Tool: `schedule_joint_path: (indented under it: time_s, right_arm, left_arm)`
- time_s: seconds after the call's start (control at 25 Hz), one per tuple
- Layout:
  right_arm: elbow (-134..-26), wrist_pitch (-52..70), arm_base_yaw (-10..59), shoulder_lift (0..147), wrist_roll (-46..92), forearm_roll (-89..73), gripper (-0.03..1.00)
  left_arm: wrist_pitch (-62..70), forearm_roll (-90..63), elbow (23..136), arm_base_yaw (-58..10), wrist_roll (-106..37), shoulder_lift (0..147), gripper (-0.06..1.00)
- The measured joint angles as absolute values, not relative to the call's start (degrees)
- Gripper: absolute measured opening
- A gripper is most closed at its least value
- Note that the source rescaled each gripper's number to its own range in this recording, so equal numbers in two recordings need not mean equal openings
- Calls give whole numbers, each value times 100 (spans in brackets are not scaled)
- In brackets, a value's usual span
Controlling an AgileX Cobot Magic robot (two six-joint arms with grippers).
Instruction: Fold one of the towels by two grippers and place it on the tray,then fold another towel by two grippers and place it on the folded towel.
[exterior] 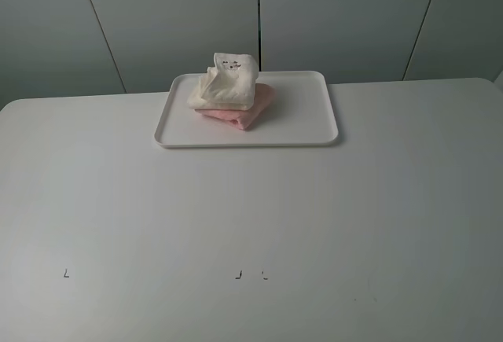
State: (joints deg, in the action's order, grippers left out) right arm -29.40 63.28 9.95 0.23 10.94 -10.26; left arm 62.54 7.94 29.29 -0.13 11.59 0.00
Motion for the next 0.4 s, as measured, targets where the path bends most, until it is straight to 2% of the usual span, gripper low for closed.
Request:
schedule_joint_path:
  time_s: [0.4]
  right_arm:
    - [-2940,6328,995,23,1094,-1026,100]
  left_arm:
    - [6254,804,2929,-13,1159,0,99]
